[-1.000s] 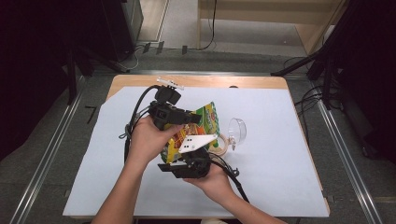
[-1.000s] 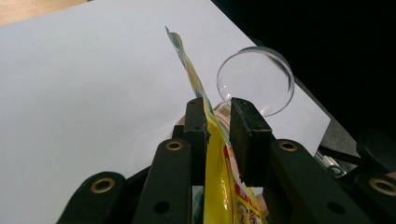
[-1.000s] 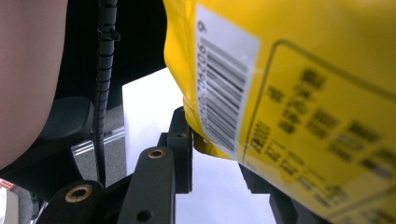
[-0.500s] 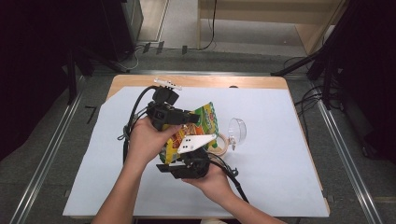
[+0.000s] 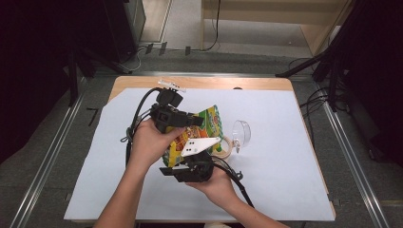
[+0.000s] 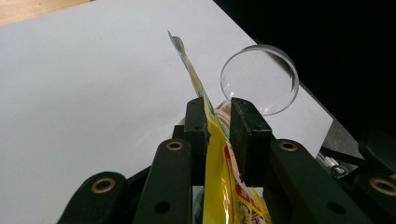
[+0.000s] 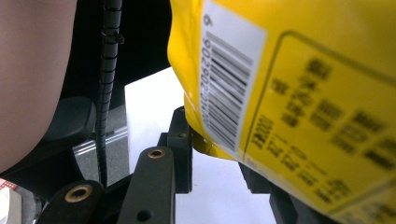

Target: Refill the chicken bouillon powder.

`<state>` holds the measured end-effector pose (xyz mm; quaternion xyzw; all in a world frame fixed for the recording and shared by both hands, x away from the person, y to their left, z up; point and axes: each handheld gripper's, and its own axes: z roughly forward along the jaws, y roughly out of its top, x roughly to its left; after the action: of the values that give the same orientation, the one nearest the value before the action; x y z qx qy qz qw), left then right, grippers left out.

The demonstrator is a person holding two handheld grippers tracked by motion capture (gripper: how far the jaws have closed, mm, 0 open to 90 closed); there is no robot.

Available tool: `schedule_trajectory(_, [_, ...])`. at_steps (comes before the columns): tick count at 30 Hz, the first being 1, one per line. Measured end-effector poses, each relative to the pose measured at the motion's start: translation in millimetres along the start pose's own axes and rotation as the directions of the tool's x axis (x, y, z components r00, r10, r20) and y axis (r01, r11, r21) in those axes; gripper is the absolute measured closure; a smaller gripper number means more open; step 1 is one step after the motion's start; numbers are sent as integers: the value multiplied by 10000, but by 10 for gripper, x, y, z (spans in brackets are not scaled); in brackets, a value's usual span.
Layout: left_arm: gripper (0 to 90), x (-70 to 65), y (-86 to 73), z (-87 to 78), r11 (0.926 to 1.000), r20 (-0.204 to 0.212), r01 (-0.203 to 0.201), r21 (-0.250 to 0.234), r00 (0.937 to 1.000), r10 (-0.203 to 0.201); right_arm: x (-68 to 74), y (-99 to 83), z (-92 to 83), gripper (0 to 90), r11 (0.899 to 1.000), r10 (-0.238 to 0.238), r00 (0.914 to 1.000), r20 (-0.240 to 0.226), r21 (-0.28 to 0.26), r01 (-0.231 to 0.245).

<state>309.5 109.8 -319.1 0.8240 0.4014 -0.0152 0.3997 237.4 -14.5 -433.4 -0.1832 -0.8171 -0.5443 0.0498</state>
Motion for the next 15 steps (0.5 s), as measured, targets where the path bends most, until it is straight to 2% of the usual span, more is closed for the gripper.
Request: schedule_trajectory(15, [772,8,6,44,10000,53,-36,92,10000,35,-8,-26,-15,703,9999,134,9999,26,15,-134])
